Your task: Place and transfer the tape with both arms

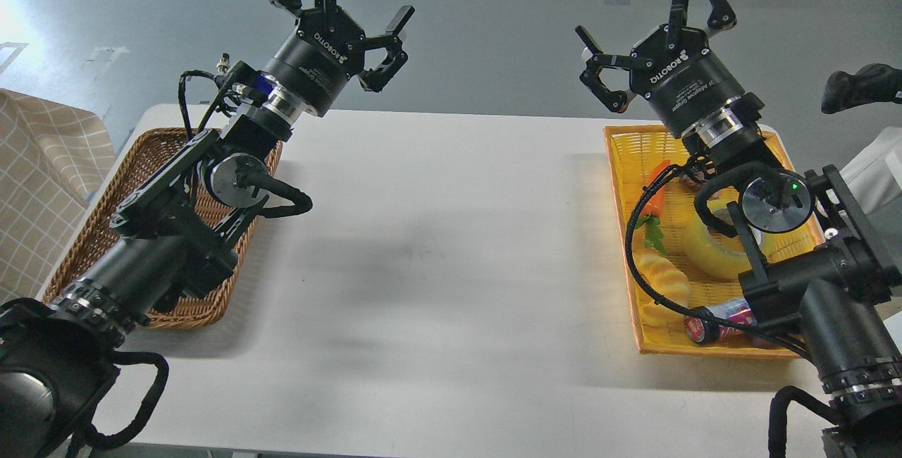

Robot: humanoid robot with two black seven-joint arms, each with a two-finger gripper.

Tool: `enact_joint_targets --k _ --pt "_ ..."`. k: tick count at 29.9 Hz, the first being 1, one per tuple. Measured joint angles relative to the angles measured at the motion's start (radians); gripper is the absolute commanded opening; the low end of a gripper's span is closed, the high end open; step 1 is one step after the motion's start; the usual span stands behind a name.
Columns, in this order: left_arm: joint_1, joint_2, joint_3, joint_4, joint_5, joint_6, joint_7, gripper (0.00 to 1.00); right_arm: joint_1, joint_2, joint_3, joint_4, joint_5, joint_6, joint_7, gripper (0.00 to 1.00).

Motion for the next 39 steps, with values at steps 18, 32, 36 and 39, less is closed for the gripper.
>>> enact_joint_targets --k 18,32,36,39 --pt "0.001 0.002 0.0 0.0 0.0 0.0 -0.001 0.98 0.004 0.003 -0.001 0.003 -0.002 -0.015 0.003 1.0" --pt "0.001 0.008 0.0 0.0 0.0 0.0 -0.001 0.98 0.006 -0.002 -0.005 0.006 -0.002 -0.011 0.003 1.0" --pt "0.001 0.008 0.0 0.0 0.0 0.0 -0.001 0.98 0.005 -0.002 -0.005 0.006 -0.002 -0.008 0.003 1.0" --pt "0.001 0.008 -0.001 0.0 0.0 0.0 0.0 0.98 0.004 -0.002 -0.005 0.006 -0.002 -0.008 0.003 1.0"
